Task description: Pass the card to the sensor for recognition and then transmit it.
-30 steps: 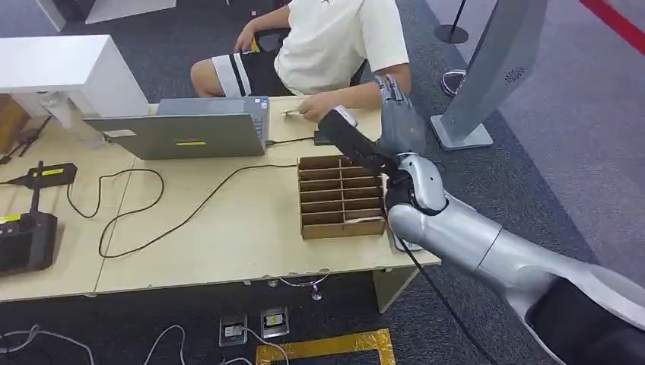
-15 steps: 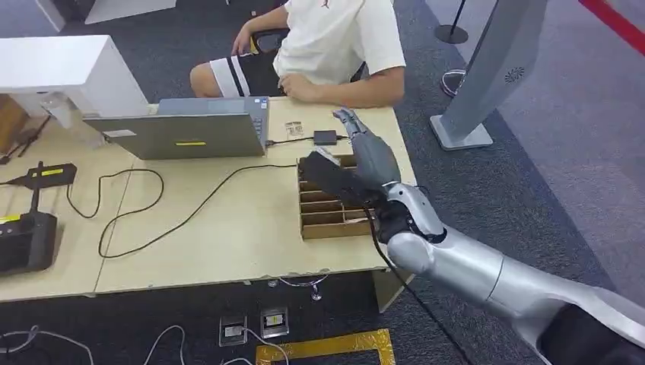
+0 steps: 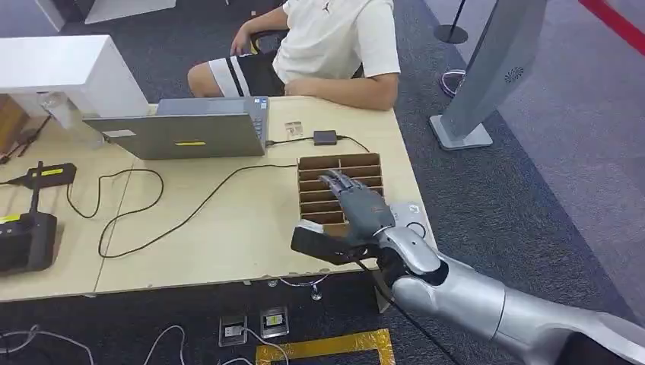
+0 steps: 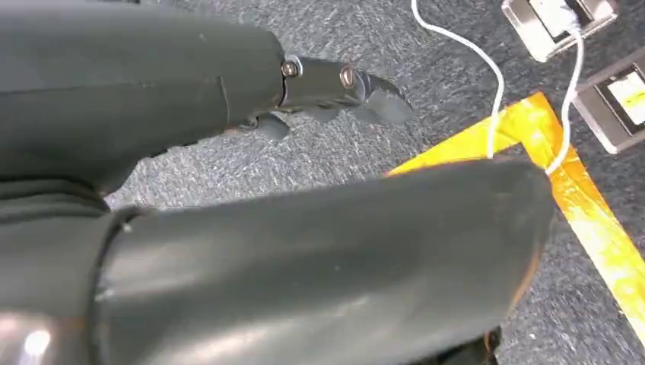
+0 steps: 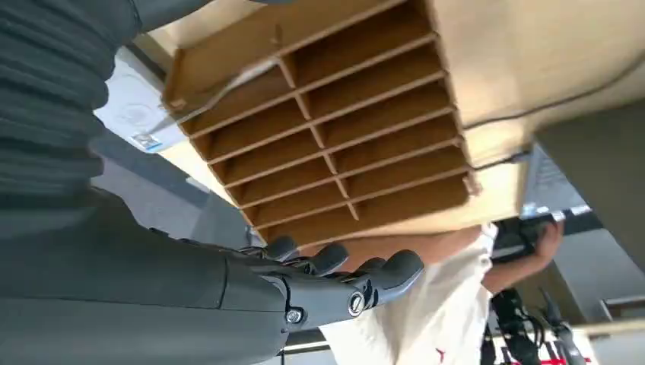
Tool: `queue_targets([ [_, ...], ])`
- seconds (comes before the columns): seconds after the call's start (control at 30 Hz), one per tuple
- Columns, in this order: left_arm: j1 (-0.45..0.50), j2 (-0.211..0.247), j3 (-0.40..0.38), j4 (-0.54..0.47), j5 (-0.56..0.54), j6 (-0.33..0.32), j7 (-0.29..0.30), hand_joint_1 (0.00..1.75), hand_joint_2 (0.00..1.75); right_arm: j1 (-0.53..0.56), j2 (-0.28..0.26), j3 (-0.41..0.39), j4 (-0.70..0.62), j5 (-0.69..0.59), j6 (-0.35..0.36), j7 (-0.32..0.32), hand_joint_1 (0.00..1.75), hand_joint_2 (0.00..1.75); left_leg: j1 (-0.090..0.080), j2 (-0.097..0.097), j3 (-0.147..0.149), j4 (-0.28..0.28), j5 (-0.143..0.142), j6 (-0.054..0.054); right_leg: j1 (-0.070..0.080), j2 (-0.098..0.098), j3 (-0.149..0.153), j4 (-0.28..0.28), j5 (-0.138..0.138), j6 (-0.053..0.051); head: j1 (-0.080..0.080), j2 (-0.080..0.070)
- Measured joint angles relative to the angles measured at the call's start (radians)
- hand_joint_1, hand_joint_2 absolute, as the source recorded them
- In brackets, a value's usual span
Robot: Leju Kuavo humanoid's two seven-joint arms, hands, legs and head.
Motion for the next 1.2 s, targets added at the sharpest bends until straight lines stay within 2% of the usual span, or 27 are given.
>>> queue_targets([
  [0.33,0.003,0.0,0.0,-0.011,0.013,0.0,0.003,0.0,0.0,0.021,-0.022,0.029,0.014,0.035,0.026,0.038,0.0,1.75,0.0,0.0,0.0,0.0,0.0,0.0,0.0,0.0,0.0,0.0,0.0,0.0,0.0,0.0],
  [0.43,0.003,0.0,-0.001,-0.016,0.018,0.0,0.006,0.0,0.0,0.03,-0.024,0.036,0.021,0.074,0.025,0.07,0.0,1.75,0.0,0.0,0.0,0.0,0.0,0.0,0.0,0.0,0.0,0.0,0.0,0.0,0.0,0.0],
  [0.53,0.003,0.0,-0.002,-0.022,0.028,0.0,0.024,0.0,0.0,0.043,-0.024,0.037,0.047,0.129,-0.002,0.104,0.0,1.75,0.0,0.0,0.0,0.0,0.0,0.0,0.0,0.0,0.0,0.0,0.0,0.0,0.0,0.0],
  [0.77,0.006,0.001,-0.018,-0.032,0.042,0.0,0.042,0.0,0.0,0.062,-0.027,0.032,0.097,0.175,-0.06,0.127,0.0,1.75,0.0,0.0,0.0,0.0,0.0,0.0,0.0,0.0,0.0,0.0,0.0,0.0,0.0,0.0],
  [0.97,0.006,0.002,-0.033,-0.035,0.055,0.0,0.046,0.0,0.0,0.078,-0.028,0.009,0.124,0.198,-0.11,0.139,0.0,1.75,0.0,0.0,0.0,0.0,0.0,0.0,0.0,0.0,0.0,0.0,0.0,0.0,0.0,0.0],
  [1.2,0.005,0.002,-0.056,-0.041,0.062,0.0,0.056,0.0,0.0,0.089,-0.028,-0.009,0.16,0.212,-0.136,0.132,0.0,1.75,0.0,0.0,0.0,0.0,0.0,0.0,0.0,0.0,0.0,0.0,0.0,0.0,0.0,0.0],
])
